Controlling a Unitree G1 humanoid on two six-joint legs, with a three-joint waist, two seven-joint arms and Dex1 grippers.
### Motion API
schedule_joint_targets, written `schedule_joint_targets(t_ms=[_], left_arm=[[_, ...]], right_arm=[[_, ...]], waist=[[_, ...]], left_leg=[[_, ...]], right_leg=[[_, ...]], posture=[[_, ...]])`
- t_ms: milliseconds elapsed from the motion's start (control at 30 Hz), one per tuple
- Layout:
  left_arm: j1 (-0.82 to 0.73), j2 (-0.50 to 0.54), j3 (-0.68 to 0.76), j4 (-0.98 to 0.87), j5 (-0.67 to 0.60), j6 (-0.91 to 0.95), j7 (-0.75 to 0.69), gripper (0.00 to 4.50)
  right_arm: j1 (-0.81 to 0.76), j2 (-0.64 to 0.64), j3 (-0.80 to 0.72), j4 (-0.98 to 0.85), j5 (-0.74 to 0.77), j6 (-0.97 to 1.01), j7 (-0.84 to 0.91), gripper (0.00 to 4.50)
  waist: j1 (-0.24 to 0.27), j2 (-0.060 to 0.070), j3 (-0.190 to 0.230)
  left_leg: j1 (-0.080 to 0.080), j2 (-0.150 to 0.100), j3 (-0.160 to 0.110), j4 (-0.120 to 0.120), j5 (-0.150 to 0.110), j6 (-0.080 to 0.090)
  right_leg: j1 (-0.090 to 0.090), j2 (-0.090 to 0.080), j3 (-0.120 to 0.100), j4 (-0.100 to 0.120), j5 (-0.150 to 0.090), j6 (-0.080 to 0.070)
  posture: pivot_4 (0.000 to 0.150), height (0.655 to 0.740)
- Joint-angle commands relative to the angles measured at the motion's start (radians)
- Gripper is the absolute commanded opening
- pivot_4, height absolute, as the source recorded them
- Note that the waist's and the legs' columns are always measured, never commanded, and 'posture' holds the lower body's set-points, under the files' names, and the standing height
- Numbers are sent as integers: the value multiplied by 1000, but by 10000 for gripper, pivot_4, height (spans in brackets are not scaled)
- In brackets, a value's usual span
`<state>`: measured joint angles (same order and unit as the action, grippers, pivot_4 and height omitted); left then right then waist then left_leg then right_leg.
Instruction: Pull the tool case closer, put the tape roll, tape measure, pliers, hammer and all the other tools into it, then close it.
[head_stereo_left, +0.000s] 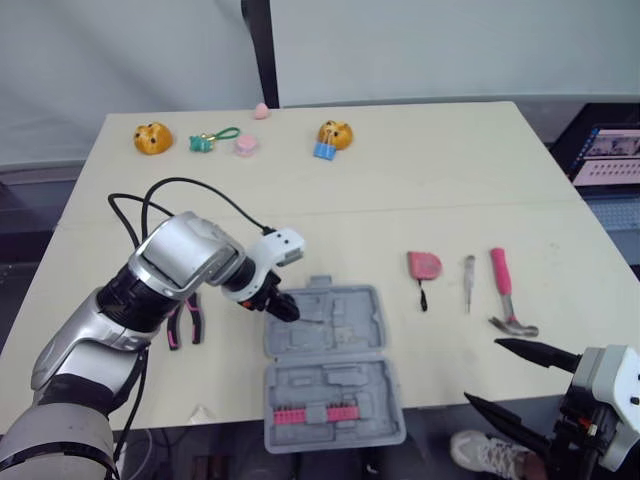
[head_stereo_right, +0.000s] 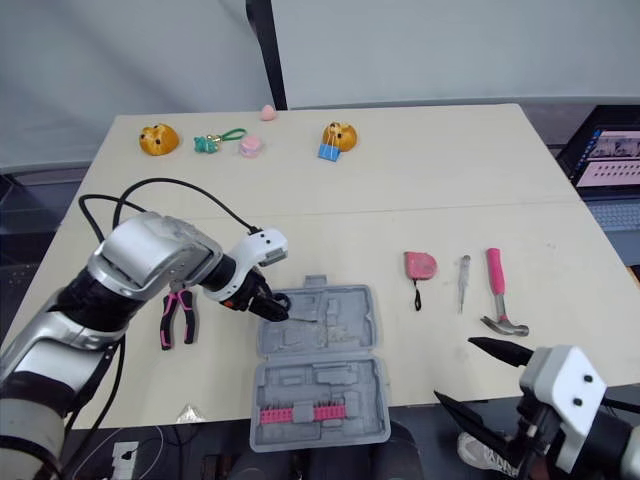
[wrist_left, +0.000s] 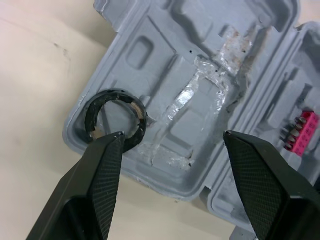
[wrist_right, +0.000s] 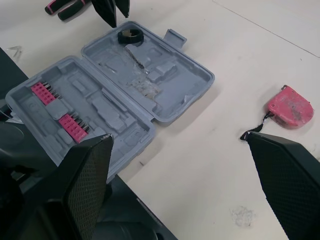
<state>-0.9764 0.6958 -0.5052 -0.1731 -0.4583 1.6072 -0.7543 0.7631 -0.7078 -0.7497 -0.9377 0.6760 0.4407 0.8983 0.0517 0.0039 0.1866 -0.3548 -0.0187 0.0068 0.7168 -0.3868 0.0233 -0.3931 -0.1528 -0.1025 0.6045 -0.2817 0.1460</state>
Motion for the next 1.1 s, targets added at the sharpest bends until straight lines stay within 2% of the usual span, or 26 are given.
schedule_joint_targets(t_ms=[33, 67, 100, 267, 367, 467, 600, 833, 933, 1100], left_arm=[[2, 23, 85, -31, -17, -16, 7, 21129], [16, 36, 102, -30, -29, -28, -4, 15578], [36, 53, 120, -32, -33, -62, -16, 12332], [141, 82, 250, 14, -63, -200, -64, 12332], [405, 73, 471, -26, -113, -531, -180, 12332], [516, 61, 583, 17, -193, -583, -264, 20701], [604, 11, 637, 43, -142, -797, -244, 40003], [665, 11, 591, 169, -23, -1097, -326, 40003], [670, 8, 582, 222, 16, -1182, -337, 32026], [683, -5, 560, 284, 67, -1287, -343, 32026]], right_arm=[[3, 9, -6, -16, 0, -21, 5, 45000], [2, 9, -5, -15, -2, -23, 6, 45000], [1, 8, -6, -12, -3, -24, 7, 45000], [-1, 8, -6, -6, -8, -30, 9, 45000], [-10, 7, -3, 6, -14, -35, 11, 45000], [-24, 4, 5, 19, -20, -43, 11, 45000], [-46, -2, 21, 31, -28, -44, 7, 45000], [-75, 0, 37, 45, -45, -44, 7, 45000], [-75, 4, 36, 41, -46, -42, 4, 45000], [-78, 3, 30, 40, -45, -37, 1, 45000]], waist=[[0, 0, 0], [-1, 0, 0], [-2, 0, 0], [-4, 0, 0], [-8, 2, -1], [-15, 1, -1], [2, 1, -1], [-4, 2, -1], [-2, 2, -1], [-3, 2, -1]], left_leg=[[0, 0, 0, 0, 0, 0], [0, 0, 0, 0, 0, 0], [0, 0, 0, 0, 0, 0], [1, 1, 0, -1, -1, -1], [1, 2, 1, -1, -1, -2], [1, 7, 1, -1, -2, -3], [2, 7, 1, 0, -2, -3], [2, 3, 2, -1, -2, -2], [2, 3, 3, -1, -2, -2], [2, 3, 3, -1, -2, -2]], right_leg=[[0, 0, 0, 0, 0, 0], [0, 0, 0, 0, 0, 0], [0, 0, 0, 0, 0, 0], [0, 1, 0, 0, 0, 0], [0, 1, 1, -1, 0, 0], [0, 2, 0, -2, -1, -1], [2, 1, 0, -2, -1, -1], [0, 2, 0, -2, 0, -1], [1, 2, 0, -2, 0, -1], [1, 2, 0, -2, 0, -1]], posture=[[1500, 7155], [1500, 7155], [1500, 7155], [1500, 7155], [1500, 7155], [1500, 7155], [1500, 7155], [1500, 7155], [1500, 7155], [1500, 7155]])
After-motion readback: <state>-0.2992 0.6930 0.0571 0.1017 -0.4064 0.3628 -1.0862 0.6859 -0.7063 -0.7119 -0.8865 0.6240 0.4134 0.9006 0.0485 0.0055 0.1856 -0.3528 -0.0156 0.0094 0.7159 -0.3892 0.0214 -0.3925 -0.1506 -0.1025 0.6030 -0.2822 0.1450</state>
